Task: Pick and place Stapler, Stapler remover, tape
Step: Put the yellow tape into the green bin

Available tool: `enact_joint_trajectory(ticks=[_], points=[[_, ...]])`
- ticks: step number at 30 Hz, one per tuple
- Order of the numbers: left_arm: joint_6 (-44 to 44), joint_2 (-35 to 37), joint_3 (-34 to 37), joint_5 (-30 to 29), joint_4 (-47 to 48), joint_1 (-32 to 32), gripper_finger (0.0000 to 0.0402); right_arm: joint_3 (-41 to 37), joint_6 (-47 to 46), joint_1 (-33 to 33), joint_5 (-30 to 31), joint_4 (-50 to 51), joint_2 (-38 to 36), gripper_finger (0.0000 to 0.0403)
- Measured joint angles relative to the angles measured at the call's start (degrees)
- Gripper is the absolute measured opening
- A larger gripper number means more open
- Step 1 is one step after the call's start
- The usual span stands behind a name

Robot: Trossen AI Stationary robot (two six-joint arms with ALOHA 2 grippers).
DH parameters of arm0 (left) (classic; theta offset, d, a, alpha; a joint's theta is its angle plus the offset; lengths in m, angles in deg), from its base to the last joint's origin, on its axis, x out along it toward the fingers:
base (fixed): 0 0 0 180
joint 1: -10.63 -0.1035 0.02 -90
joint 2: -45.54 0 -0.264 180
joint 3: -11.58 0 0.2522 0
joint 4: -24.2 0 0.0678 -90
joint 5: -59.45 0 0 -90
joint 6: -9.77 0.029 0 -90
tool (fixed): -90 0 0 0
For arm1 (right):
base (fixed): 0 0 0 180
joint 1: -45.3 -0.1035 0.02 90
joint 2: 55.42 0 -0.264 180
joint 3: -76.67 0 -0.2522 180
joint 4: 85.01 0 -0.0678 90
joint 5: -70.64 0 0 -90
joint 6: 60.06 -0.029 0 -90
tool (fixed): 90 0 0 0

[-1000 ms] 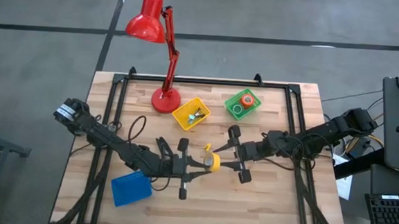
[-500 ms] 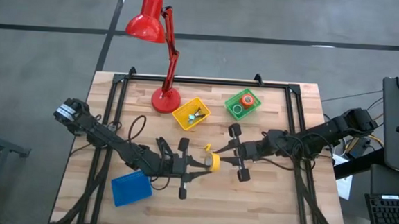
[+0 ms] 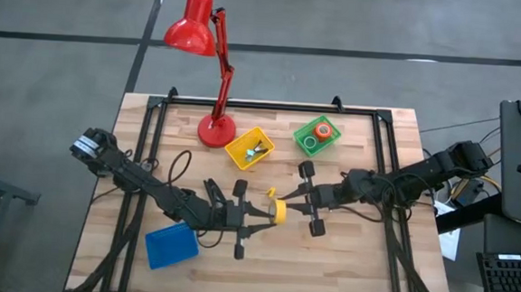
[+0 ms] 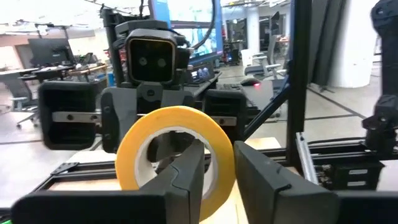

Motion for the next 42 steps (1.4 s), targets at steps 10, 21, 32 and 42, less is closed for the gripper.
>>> enact_joint_trajectory(ticks=[10,21,32,42], points=[[2.43,0.28,0.04,-8.94,0.18,0.28,0.0206,0.02,-3.22,1.21,1.25,3.90,-0.67,0.0043],[9.62,0.66,0.02,-13.04,0.59,0.14,0.0234,-0.02,-7.75,3.91,10.29,18.33,-5.59,0.0043],[3.79,0.61,0.04,-13.36,5.87,-0.76,0.0234,-0.02,-17.82,14.59,26.21,43.31,-14.04,0.0043],[-1.90,0.52,0.04,-12.93,9.79,-0.81,0.0234,-0.02,-25.11,36.02,14.19,54.65,-13.58,0.0043]])
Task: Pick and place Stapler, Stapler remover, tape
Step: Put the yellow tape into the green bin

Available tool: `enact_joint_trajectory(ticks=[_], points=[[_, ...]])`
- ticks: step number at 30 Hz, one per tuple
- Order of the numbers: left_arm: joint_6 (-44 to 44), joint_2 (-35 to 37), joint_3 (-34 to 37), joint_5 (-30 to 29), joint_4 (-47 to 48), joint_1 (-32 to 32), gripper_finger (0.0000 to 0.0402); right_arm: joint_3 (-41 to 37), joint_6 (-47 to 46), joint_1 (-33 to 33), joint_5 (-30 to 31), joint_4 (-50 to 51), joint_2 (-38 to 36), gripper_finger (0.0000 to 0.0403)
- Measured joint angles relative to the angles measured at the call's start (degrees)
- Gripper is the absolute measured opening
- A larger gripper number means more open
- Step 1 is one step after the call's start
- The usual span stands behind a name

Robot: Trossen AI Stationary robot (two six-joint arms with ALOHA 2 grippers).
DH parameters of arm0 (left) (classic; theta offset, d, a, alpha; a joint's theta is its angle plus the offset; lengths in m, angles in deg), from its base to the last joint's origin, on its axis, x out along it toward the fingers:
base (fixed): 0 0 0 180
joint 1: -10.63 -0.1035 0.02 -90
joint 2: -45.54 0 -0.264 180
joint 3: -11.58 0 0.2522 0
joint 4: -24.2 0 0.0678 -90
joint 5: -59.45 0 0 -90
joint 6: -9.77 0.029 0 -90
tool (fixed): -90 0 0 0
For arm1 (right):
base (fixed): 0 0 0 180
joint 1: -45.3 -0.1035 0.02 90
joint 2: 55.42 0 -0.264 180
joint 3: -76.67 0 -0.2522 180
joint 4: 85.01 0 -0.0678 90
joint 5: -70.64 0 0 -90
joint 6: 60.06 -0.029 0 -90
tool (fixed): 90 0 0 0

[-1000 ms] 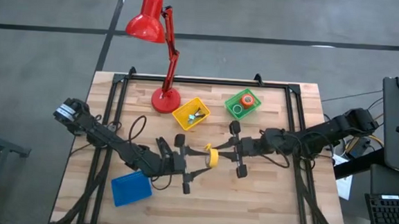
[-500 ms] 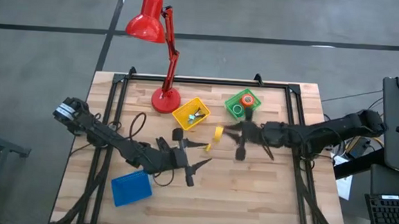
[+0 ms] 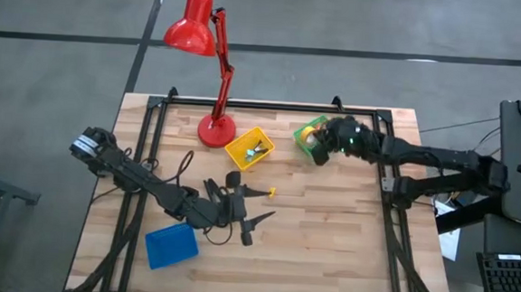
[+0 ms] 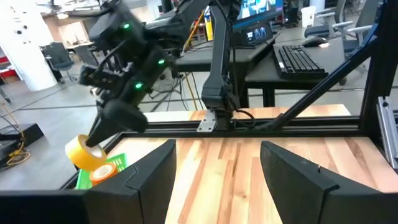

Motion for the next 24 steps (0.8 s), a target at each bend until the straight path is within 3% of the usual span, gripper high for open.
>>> enact_joint_trajectory(ticks=[3,8,15,24], points=[[-0.04,0.00,0.00,0.00,0.03,-0.04,0.0234,1.20,-0.60,5.06,-3.15,2.43,1.93,0.0043],[-0.13,0.00,0.00,0.01,0.48,-0.04,0.0234,7.40,-0.55,10.17,-3.42,11.85,8.17,0.0043],[-1.07,0.00,0.02,0.02,1.58,-0.04,0.0234,17.35,1.60,11.12,-3.49,22.36,18.29,0.0043],[-1.49,0.00,0.02,0.04,2.61,-0.02,0.0234,23.57,2.46,11.38,-3.25,29.14,26.75,0.0043]])
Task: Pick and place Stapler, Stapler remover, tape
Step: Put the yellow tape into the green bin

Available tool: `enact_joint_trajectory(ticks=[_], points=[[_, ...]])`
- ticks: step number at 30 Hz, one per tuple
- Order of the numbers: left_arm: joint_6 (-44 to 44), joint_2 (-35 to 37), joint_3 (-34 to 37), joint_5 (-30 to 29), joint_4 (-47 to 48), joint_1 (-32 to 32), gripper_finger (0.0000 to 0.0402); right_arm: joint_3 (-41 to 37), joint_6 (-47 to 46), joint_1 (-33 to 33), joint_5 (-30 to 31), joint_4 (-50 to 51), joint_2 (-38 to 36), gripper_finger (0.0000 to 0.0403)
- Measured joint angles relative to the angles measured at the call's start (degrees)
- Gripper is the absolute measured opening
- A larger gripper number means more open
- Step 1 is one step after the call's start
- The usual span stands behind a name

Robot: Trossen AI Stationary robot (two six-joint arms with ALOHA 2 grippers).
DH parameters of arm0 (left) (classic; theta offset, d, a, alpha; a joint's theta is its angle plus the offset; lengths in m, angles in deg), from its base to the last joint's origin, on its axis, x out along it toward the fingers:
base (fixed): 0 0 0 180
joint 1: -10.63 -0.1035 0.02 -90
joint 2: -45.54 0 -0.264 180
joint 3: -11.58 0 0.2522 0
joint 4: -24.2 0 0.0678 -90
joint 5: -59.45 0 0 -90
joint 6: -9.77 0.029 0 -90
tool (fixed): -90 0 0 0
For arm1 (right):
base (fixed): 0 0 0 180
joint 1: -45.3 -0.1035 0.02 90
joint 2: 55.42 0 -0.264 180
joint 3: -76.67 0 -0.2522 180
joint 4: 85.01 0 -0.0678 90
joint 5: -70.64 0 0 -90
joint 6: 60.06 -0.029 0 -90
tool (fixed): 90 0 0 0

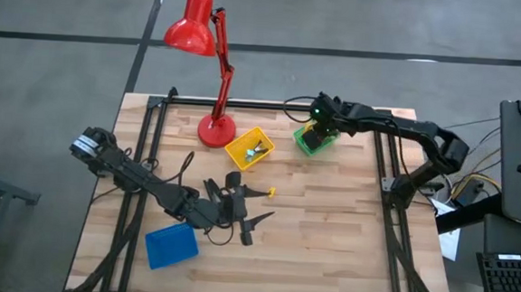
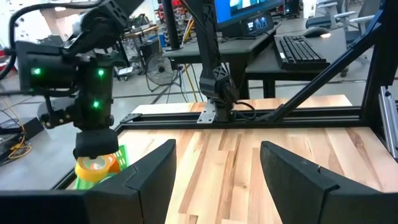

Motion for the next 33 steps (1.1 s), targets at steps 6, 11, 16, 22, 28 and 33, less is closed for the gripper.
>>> enact_joint_trajectory(ticks=[6,11,16,22,28,33], points=[[-0.07,-0.02,0.00,0.00,0.30,0.04,0.0234,2.26,0.29,-0.07,0.99,3.42,3.88,0.0043],[-0.13,-0.02,0.00,0.00,0.31,0.04,0.0234,2.59,0.87,-0.10,0.14,4.23,6.09,0.0046],[-0.13,-0.02,0.00,0.00,0.36,0.02,0.0234,2.13,2.28,-0.10,0.14,4.19,6.35,0.0059],[-0.13,-0.02,0.02,0.00,0.43,0.02,0.0234,2.02,3.80,-0.75,-0.28,4.10,5.51,0.0079],[-0.12,-0.02,0.04,0.00,0.47,0.02,0.0234,1.96,5.38,-1.07,-0.21,4.07,5.50,0.0110],[-0.12,-0.03,0.13,0.00,0.82,0.02,0.0234,1.96,7.62,-1.72,-2.92,3.13,5.50,0.0151]])
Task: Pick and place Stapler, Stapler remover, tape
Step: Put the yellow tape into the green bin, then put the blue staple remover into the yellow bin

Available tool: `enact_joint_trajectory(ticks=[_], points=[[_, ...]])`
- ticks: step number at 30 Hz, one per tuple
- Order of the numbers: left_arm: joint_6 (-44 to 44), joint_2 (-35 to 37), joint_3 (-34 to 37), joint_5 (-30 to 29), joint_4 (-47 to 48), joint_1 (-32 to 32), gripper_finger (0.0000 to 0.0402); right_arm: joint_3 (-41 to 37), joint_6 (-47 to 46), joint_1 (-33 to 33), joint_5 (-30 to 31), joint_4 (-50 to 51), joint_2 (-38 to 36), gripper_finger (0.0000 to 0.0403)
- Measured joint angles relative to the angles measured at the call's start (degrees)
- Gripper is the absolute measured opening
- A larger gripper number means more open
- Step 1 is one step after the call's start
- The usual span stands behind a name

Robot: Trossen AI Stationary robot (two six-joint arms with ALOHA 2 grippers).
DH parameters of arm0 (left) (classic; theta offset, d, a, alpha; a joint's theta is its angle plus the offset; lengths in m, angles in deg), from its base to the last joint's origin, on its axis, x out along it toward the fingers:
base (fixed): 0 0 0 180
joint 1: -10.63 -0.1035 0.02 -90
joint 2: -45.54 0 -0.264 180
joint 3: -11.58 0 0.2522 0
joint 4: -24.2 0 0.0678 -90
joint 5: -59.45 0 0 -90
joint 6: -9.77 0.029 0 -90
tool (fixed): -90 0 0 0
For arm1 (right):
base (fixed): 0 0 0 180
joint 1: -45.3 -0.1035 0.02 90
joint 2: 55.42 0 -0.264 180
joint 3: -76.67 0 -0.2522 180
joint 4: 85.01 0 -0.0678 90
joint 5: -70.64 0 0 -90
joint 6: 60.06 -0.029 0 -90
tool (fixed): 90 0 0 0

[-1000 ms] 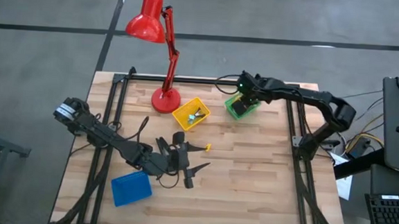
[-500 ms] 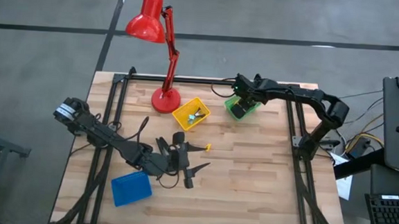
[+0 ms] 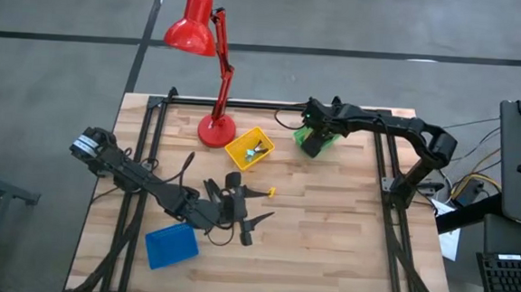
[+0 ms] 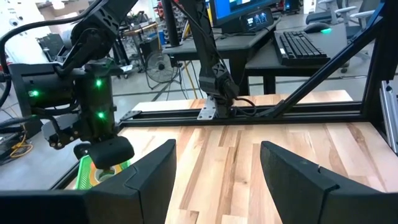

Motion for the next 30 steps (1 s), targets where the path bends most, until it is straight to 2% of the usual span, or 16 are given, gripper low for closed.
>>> enact_joint_trajectory(ticks=[2,6,14,23,27,30], points=[[-0.01,-0.01,0.18,0.00,-0.02,0.00,0.0234,-0.01,0.33,-0.44,-1.93,-0.81,0.00,0.0166],[-0.45,-0.01,0.81,0.00,-0.02,-0.04,0.0234,-0.02,0.24,-0.69,-1.53,-1.00,0.00,0.0185],[-0.58,-0.03,0.85,-0.12,-0.01,-0.03,0.0234,-0.04,-0.04,-0.99,-1.17,-1.08,-2.45,0.0187],[-5.38,-0.03,0.93,-1.51,8.33,-0.01,0.0234,-0.69,-3.01,-6.04,-1.17,-0.89,-12.36,0.0184],[-10.28,-0.03,2.53,-5.48,11.15,0.00,0.0234,-3.71,-3.68,-10.59,-1.14,-3.49,-17.98,0.0184],[-14.43,-0.03,4.42,-6.17,11.59,-0.04,0.0234,-7.23,-4.74,-14.17,-1.19,-6.00,-22.39,0.0182]])
